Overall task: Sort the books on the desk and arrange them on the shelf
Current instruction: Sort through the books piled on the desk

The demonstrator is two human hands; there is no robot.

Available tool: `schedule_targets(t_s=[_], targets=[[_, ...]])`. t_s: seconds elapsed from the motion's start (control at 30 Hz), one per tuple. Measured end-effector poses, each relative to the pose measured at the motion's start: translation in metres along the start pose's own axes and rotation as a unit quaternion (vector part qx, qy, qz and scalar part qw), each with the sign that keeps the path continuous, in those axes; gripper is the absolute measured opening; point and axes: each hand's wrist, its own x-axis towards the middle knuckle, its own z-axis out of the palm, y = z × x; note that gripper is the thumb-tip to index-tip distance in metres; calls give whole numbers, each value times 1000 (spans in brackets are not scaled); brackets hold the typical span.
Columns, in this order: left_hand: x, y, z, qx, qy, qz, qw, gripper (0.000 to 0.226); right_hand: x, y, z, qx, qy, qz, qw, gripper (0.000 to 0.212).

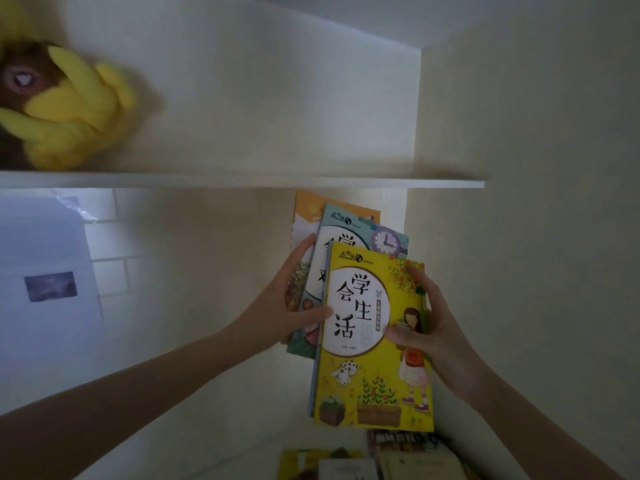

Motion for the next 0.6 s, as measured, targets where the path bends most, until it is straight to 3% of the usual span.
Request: schedule_targets(t_s=[0.13,0.27,0.6], targets=[[-16,-54,17,-35,-17,-52,998,90,-19,48,-15,0,8,48,999,91],[-32,-110,28,-42,-30,-97,994,92,-31,96,-23,-5,9,110,994,106],[-70,-235,53,-28,-49,-229,972,91,-55,213,-32,-45,33,220,974,97]])
